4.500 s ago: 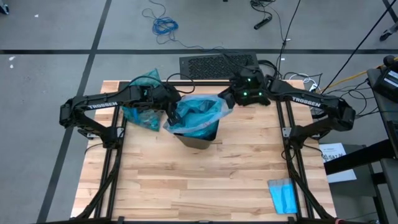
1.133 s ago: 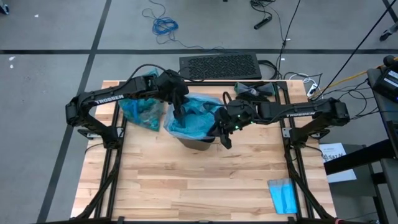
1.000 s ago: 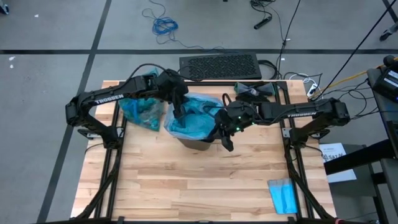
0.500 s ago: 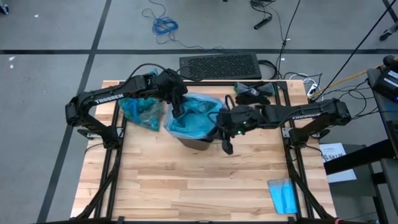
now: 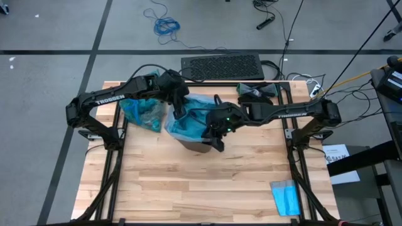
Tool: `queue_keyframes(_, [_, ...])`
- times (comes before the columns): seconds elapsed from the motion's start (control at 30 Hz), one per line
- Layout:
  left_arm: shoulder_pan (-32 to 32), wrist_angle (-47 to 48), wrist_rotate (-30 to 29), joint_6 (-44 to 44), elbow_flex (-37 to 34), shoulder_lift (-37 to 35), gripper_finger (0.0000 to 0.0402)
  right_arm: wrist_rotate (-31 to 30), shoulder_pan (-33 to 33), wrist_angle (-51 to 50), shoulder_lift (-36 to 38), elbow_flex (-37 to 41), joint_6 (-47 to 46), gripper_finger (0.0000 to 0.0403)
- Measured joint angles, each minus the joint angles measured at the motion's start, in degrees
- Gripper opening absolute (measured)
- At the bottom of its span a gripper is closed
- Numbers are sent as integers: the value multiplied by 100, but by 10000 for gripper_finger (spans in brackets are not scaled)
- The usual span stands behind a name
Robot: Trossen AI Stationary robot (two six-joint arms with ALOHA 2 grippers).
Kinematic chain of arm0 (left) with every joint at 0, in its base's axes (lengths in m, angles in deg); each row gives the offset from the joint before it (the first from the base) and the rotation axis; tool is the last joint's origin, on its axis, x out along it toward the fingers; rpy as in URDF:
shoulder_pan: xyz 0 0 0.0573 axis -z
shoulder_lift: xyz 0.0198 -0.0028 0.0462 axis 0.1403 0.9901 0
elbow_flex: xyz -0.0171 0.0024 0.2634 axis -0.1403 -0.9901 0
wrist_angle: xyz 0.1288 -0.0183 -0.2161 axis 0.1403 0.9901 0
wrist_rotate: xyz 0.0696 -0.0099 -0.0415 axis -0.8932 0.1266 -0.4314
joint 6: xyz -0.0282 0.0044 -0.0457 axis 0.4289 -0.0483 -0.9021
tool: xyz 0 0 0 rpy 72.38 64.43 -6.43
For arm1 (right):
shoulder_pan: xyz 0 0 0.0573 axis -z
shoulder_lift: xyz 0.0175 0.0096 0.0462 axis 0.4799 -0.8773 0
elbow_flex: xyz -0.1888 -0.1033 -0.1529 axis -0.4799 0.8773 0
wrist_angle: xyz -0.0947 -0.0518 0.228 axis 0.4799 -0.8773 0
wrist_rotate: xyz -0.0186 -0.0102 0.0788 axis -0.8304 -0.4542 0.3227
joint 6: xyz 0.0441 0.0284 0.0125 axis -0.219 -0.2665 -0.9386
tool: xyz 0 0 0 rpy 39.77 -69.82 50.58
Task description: Place trash/remove bag and relplace
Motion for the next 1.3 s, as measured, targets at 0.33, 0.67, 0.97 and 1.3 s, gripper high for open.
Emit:
queue_keyframes(0.33, [-37, 7, -2, 103, 0, 0, 0, 201, -344, -1148, 18, -542, 230, 0])
queue_keyframes(0.67, [335, 331, 494, -309, 110, -446, 0, 10, -465, -1109, -17, -540, 136, 0])
queue_keyframes(0.97, [1398, 350, 408, -841, 365, -600, 0, 9, -465, -1099, -17, -535, 136, 0])
queue_keyframes(1.3, [2323, 1528, -417, -1817, 365, -560, 0, 34, -553, -1117, -17, -535, -22, 0])
